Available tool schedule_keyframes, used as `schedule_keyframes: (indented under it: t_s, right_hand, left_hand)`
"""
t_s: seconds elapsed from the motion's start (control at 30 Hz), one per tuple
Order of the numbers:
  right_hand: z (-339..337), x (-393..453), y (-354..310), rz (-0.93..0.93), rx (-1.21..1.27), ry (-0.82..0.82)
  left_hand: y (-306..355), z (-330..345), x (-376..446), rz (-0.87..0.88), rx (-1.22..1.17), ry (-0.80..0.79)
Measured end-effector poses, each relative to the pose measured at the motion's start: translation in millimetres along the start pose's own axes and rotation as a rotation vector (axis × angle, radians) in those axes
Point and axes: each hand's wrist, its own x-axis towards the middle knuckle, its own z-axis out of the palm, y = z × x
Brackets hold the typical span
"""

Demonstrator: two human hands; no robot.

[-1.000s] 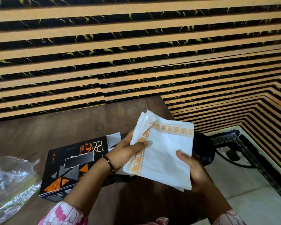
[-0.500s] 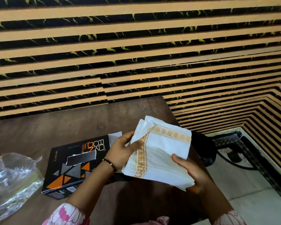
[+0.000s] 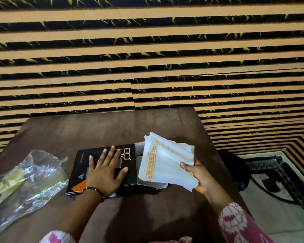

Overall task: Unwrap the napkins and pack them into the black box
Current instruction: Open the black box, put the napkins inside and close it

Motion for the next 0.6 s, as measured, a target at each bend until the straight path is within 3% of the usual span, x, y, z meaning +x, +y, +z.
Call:
schedule_keyframes:
  t_s: [0.37,0.6]
  right_hand:
    - [0.0,11.4,10.4,0.105,-0.188,-0.089]
    - [10.8,1.4,13.7,0.048,-0.231,-0.121]
  left_hand:
    - [-0.8,1.0,-10.2,0.103,0.063,-0.03]
    - [-3.4,4.5,-13.9,0.11,0.047,0.014]
